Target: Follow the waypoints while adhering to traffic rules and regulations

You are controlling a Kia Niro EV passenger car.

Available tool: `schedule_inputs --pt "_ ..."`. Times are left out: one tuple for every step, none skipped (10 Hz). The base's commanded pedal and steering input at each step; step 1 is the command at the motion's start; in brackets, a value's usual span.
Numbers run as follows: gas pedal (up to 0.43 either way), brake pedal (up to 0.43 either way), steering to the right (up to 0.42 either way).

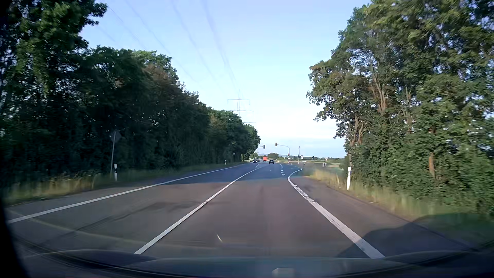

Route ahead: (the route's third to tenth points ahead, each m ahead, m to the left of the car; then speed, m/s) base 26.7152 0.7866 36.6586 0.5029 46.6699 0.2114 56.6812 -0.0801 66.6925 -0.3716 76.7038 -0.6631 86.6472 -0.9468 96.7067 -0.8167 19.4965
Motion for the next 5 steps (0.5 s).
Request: schedule_inputs --pt "0.059 0.024 0.009" --pt "0.059 0.024 0.009" --pt "0.059 0.018 0.009" --pt "0.059 0.024 0.009" --pt "0.059 0.024 0.009"
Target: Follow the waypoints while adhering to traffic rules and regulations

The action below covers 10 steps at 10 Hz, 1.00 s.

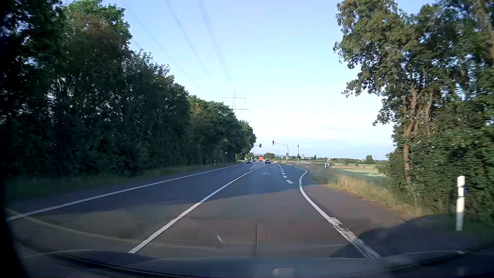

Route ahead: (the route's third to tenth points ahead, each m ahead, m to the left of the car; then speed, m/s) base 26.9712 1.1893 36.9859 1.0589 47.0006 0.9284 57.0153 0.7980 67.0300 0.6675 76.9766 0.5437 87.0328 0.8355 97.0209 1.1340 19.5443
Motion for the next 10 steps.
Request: schedule_inputs --pt "0.059 0.024 0.009" --pt "0.059 0.018 0.009" --pt "0.059 0.024 0.009" --pt "0.059 0.024 0.009" --pt "0.059 0.024 0.009" --pt "0.059 0.024 0.009" --pt "0.059 0.018 0.009" --pt "0.059 0.018 0.009" --pt "0.059 0.024 0.009" --pt "0.059 0.024 0.009"
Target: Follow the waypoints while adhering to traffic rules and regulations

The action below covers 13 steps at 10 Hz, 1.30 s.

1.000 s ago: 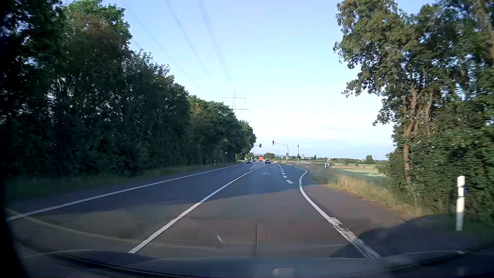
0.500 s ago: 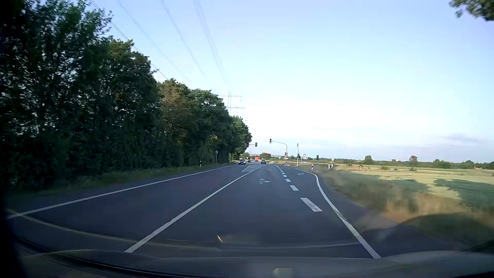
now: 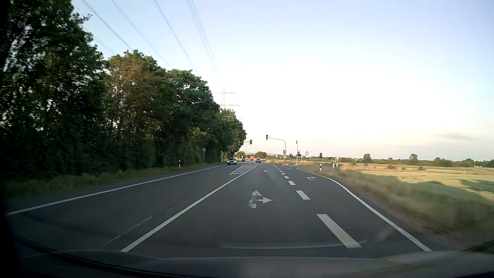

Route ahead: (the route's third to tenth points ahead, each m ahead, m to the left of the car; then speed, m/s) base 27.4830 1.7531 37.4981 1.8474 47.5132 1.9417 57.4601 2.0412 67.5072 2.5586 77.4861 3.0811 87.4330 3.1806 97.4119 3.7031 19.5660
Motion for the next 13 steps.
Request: schedule_inputs --pt "0.059 0.018 0.009" --pt "0.059 0.024 0.009" --pt "0.059 0.018 0.009" --pt "0.059 0.024 0.008" --pt "0.059 0.024 0.008" --pt "0.059 0.024 0.008" --pt "0.059 0.024 0.005" --pt "0.059 0.024 0.004" --pt "0.059 0.024 0.001" --pt "0.059 0.018 0.000" --pt "0.059 0.024 0.000" --pt "0.059 0.018 -0.001" --pt "0.059 0.024 -0.002"
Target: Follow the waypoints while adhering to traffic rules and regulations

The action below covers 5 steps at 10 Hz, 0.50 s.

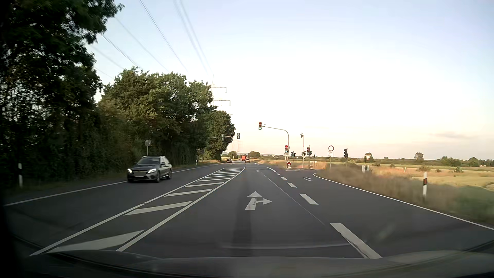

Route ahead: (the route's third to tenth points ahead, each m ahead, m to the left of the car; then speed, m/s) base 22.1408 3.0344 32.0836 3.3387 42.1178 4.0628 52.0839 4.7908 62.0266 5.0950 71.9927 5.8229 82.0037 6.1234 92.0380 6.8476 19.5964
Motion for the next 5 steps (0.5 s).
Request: schedule_inputs --pt "0.059 0.024 -0.003" --pt "0.059 0.024 -0.003" --pt "0.059 0.024 -0.004" --pt "0.059 0.024 -0.004" --pt "0.039 0.024 -0.004"
